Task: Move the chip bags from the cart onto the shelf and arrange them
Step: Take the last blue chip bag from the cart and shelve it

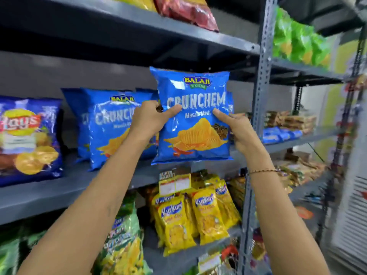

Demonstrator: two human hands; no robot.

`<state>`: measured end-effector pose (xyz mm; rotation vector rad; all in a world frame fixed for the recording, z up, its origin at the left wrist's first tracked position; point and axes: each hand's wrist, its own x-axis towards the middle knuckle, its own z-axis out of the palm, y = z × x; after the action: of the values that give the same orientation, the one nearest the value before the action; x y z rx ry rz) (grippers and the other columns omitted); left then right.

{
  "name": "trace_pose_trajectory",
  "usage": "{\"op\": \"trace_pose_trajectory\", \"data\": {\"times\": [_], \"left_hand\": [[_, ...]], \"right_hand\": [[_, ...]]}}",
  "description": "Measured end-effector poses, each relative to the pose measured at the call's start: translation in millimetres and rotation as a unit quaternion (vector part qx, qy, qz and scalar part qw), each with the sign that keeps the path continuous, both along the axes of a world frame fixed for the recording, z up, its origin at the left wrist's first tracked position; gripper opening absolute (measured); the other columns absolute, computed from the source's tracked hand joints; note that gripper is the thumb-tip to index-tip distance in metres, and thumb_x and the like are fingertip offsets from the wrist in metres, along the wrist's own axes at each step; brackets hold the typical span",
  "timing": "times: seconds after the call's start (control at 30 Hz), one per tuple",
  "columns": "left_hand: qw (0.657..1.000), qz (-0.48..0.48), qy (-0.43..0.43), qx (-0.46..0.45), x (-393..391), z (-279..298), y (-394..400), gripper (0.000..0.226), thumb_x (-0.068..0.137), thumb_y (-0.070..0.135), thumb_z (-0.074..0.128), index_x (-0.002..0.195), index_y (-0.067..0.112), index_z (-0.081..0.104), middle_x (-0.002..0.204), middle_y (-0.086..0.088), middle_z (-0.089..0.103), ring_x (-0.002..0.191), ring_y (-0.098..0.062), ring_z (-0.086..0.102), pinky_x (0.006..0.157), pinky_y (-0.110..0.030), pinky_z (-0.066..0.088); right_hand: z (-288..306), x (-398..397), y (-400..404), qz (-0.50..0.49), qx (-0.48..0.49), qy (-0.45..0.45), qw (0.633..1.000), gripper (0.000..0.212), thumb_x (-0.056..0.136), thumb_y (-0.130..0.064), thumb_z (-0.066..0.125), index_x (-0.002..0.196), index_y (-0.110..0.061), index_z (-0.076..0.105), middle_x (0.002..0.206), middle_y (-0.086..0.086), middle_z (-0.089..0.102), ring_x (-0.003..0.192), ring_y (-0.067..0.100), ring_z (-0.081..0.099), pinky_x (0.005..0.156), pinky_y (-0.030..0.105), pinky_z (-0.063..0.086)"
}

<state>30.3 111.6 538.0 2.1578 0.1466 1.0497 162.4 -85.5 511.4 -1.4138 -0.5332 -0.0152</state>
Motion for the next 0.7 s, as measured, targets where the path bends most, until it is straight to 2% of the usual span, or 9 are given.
{"op": "trace_pose_trajectory", "data": {"times": [0.1, 0.2, 0.27, 0.37, 0.43, 0.5, 0.57, 0.63, 0.7], "left_hand": [[1.0, 0.004, 0.019, -0.003, 27.3, 4.1, 9.0, 0.058, 0.079, 0.054, 0.062, 0.057, 0.017, 0.022, 0.056, -0.001, 0.022, 0.051, -0.019, 0.025, 0.054, -0.033, 0.019], [0.999, 0.013, 0.036, -0.011, 53.0, 1.9, 12.0, 0.057, 0.082, 0.049, 0.062, 0.056, 0.017, 0.022, 0.056, -0.002, 0.023, 0.051, -0.018, 0.025, 0.051, -0.033, 0.019], [0.998, 0.012, 0.043, -0.033, 67.1, 0.1, 12.0, 0.056, 0.081, 0.048, 0.063, 0.056, 0.018, 0.023, 0.056, -0.001, 0.024, 0.051, -0.018, 0.025, 0.05, -0.033, 0.018], [0.996, 0.013, 0.059, -0.061, 86.3, -3.1, 11.8, 0.053, 0.082, 0.044, 0.064, 0.055, 0.019, 0.026, 0.055, -0.001, 0.025, 0.05, -0.017, 0.026, 0.049, -0.031, 0.018], [0.993, 0.004, 0.069, -0.092, 97.9, -6.2, 13.6, 0.052, 0.083, 0.039, 0.065, 0.055, 0.017, 0.027, 0.055, -0.002, 0.026, 0.05, -0.017, 0.027, 0.049, -0.031, 0.02], [0.99, -0.001, 0.072, -0.118, 107.3, -9.3, 15.1, 0.053, 0.083, 0.035, 0.066, 0.056, 0.011, 0.027, 0.056, -0.001, 0.027, 0.051, -0.016, 0.029, 0.049, -0.029, 0.023], [0.988, 0.01, 0.072, -0.136, 115.1, -11.8, 17.8, 0.052, 0.083, 0.032, 0.066, 0.055, 0.01, 0.029, 0.057, -0.002, 0.031, 0.054, -0.017, 0.033, 0.049, -0.028, 0.025], [0.986, 0.019, 0.068, -0.148, 122.4, -14.0, 21.4, 0.048, 0.082, 0.034, 0.067, 0.053, 0.016, 0.033, 0.061, -0.003, 0.037, 0.062, -0.019, 0.041, 0.051, -0.028, 0.027], [0.985, 0.025, 0.065, -0.157, 126.7, -15.7, 23.8, 0.045, 0.081, 0.039, 0.068, 0.056, 0.015, 0.037, 0.068, -0.004, 0.043, 0.068, -0.022, 0.045, 0.055, -0.029, 0.03]], "right_hand": [[5.0, 30.6, 11.5, -0.001, -0.008, 0.009, 1.0, 0.108, 0.041, -0.063, 0.086, 0.13, -0.01, 0.054, 0.116, 0.018, 0.069, 0.101, 0.025, 0.068, 0.092, 0.041, 0.052], [1.7, 48.5, 19.4, -0.012, -0.014, 0.013, 1.0, 0.104, 0.043, -0.065, 0.083, 0.13, -0.015, 0.054, 0.118, 0.026, 0.063, 0.083, 0.021, 0.058, 0.071, 0.037, 0.044], [-0.9, 56.1, 24.5, -0.015, -0.009, 0.02, 1.0, 0.106, 0.045, -0.063, 0.083, 0.133, -0.013, 0.051, 0.119, 0.022, 0.066, 0.088, 0.02, 0.06, 0.074, 0.038, 0.048], [-7.8, 75.7, 30.4, -0.009, -0.006, 0.02, 1.0, 0.118, 0.04, -0.065, 0.082, 0.136, -0.009, 0.044, 0.121, 0.012, 0.064, 0.103, 0.024, 0.065, 0.094, 0.043, 0.053], [-11.2, 86.7, 33.1, -0.003, -0.005, 0.017, 1.0, 0.123, 0.035, -0.068, 0.083, 0.135, -0.009, 0.044, 0.127, 0.01, 0.061, 0.103, 0.023, 0.065, 0.092, 0.044, 0.054], [-11.5, 87.9, 37.1, 0.001, -0.009, 0.017, 1.0, 0.109, 0.051, -0.061, 0.082, 0.137, -0.008, 0.043, 0.134, 0.009, 0.055, 0.098, 0.018, 0.061, 0.085, 0.039, 0.054], [-14.2, 93.0, 42.1, -0.001, -0.02, 0.014, 1.0, 0.09, 0.067, -0.049, 0.078, 0.138, -0.006, 0.042, 0.129, 0.009, 0.054, 0.085, 0.015, 0.06, 0.073, 0.031, 0.053], [-17.3, 102.3, 48.1, -0.017, -0.033, 0.013, 0.999, 0.084, 0.07, -0.049, 0.075, 0.136, -0.007, 0.045, 0.119, 0.009, 0.059, 0.063, 0.011, 0.057, 0.056, 0.027, 0.049], [-19.4, 107.6, 53.0, -0.031, -0.044, 0.005, 0.999, 0.084, 0.071, -0.053, 0.073, 0.137, -0.008, 0.045, 0.107, 0.01, 0.064, 0.063, 0.015, 0.061, 0.052, 0.028, 0.052]]}}
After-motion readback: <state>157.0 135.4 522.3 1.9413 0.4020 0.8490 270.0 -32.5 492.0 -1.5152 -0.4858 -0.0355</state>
